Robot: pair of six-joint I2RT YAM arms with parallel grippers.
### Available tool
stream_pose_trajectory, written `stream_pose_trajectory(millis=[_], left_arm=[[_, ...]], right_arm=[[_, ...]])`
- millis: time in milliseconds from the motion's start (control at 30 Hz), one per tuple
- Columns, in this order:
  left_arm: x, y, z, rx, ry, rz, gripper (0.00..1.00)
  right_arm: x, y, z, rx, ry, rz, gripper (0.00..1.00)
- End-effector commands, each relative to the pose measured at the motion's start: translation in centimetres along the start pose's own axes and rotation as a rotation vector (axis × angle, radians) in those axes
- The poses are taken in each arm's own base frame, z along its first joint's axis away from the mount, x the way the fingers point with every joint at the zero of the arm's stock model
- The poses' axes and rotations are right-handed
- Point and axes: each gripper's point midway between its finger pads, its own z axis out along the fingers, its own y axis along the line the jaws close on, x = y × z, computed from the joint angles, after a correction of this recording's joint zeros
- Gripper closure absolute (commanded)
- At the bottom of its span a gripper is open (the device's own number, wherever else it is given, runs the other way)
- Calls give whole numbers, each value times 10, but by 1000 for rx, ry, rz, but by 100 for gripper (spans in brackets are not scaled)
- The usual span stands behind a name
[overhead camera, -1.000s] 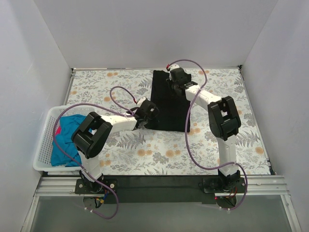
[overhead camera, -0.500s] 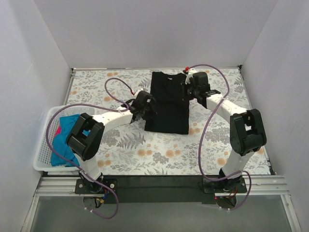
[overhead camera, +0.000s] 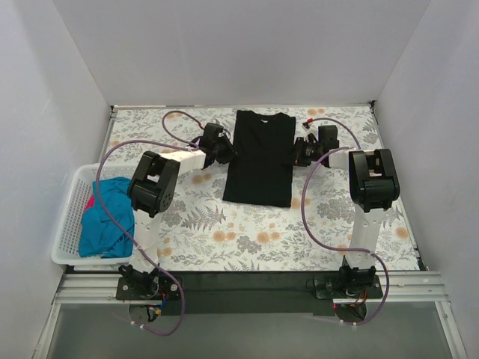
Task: Fold and stack the t-shirts
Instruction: Fold the tshirt
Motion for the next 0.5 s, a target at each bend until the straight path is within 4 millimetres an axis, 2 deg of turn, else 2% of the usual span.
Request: stream_pose_trajectory(millis=[0,67,100,200,267,333,367,400,433,467], left_arm=[[12,30,2,-60,54,-30,85],[14,38,-5,-68,58,-84,85],[16,50,-8,-68,44,-108,85],[-2,45,-21,-34,4,-144,85],[-18,35,-31,-20,-39,-119,82],[-38,10,-48,31,-85,-75,75],[-44,3,-54,48,-94,-60,72],[-52,-9,-66,77,-110,-40,69],[-54,-15,-72,93,-116,-33,66],[-56,-22,-79,114,-118,-29,60]], right_arm=[[-21,-2,8,-62,-35,25,79],[-24,-8,15,-61,-35,32,79],[-27,-7,16,-67,-37,34,79],[-39,-2,17,-81,-55,24,79],[-55,11,6,-95,-89,0,79],[-59,23,-4,-107,-104,-6,79],[-69,37,-17,-120,-132,-30,78],[-68,44,-23,-131,-134,-35,78],[-59,49,-26,-136,-124,-26,78],[-62,62,-38,-150,-141,-45,78]])
